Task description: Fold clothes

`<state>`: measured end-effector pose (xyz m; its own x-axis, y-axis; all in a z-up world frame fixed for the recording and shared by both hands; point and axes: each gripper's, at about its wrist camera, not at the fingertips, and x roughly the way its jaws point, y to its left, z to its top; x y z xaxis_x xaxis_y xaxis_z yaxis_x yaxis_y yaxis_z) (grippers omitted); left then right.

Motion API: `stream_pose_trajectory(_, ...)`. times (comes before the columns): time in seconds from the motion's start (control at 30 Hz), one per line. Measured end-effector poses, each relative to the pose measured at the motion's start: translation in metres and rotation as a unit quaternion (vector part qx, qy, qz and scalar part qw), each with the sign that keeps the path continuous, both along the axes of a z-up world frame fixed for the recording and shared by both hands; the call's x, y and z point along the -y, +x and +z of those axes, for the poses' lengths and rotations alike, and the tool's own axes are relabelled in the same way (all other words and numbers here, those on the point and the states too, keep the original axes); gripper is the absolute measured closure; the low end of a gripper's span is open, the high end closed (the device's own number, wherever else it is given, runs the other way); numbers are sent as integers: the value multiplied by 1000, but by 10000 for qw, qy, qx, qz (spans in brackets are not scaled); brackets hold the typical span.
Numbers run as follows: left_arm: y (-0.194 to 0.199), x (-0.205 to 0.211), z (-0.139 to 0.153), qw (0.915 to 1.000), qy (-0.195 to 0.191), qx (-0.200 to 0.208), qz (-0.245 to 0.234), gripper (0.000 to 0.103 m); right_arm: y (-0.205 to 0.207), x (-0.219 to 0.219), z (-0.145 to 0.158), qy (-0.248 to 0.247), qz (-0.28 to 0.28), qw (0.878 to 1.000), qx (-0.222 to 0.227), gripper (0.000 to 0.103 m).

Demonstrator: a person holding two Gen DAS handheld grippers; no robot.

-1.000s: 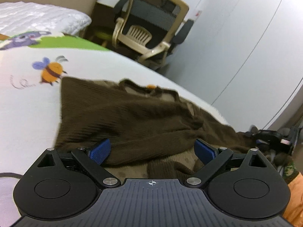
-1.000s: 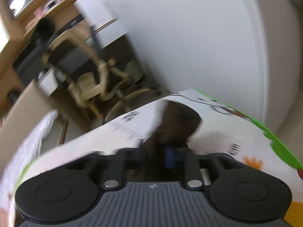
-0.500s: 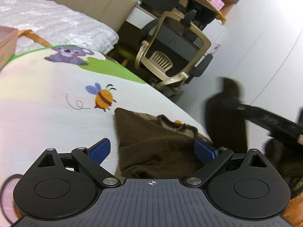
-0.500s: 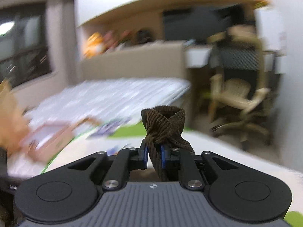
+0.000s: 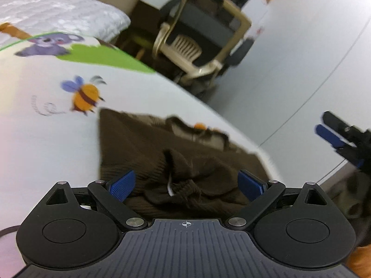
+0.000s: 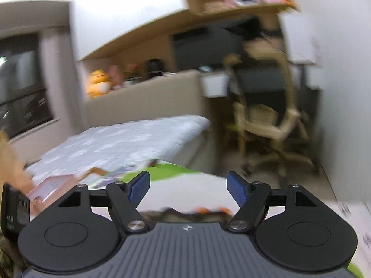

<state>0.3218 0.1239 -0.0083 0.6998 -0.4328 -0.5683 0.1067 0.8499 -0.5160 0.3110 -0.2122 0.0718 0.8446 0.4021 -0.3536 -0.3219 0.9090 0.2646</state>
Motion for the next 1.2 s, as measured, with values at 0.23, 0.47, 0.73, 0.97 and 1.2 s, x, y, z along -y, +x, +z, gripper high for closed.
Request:
stream_pose_trajectory(0.23, -9, 42, 30, 9853, 1138, 1211, -404, 81, 1, 32, -26, -184, -353, 9992, -58, 29)
stream_pose_trajectory(0.47, -39, 24, 17, 9670, 2154, 1257, -522, 66, -2, -21, -86, -1635, 251, 9831, -785, 32)
stream_pose_trajectory(0.73, -27, -22, 14, 9990, -87, -198, -393, 9, -27, -42, -117, -2654, 598, 9587, -830, 32)
stream_pose_trajectory(0.97, 7, 26, -11, 9948, 154, -997, 103, 72, -36, -31, -121, -2302, 445, 9697, -687, 30)
stream_pose_trajectory(1.2, -34, 52, 66, 9720, 1399, 1750, -705, 80, -52, -10, -75, -2030, 242, 9789, 42, 30)
